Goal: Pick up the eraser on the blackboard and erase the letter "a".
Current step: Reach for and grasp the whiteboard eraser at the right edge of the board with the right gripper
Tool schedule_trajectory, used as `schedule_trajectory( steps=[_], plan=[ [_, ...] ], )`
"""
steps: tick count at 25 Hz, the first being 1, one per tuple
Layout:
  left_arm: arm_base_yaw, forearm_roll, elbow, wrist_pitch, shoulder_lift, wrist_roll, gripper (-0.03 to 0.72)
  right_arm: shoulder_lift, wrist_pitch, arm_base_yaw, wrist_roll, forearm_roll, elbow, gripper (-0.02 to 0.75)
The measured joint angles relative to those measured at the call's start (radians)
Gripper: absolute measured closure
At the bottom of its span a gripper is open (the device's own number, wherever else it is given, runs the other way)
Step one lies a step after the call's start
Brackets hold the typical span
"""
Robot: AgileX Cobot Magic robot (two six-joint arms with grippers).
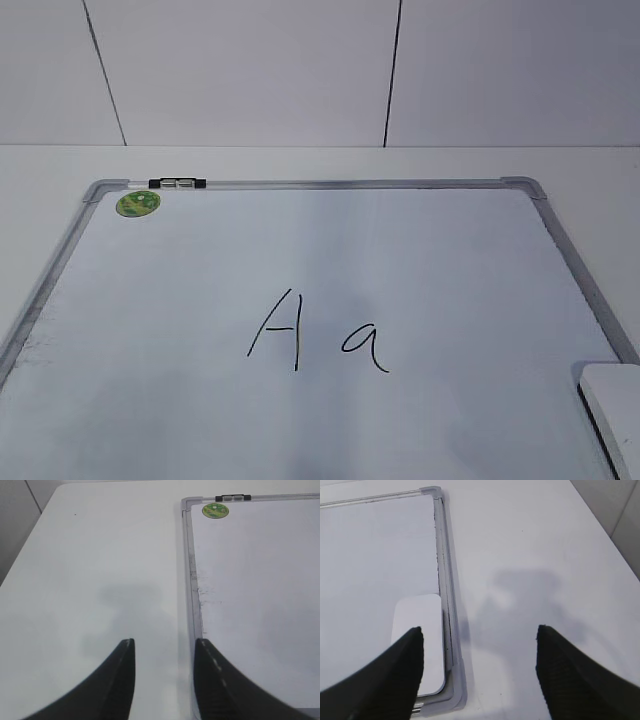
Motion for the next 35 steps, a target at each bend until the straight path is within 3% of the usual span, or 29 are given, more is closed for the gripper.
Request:
schedule_trajectory(
  steps=[35],
  plan=[
    [-0.002,0.0,0.0,0.0,0.0,0.0,0.384,0.0,0.0,0.0,0.0,0.0,0.0,0.198]
  ],
)
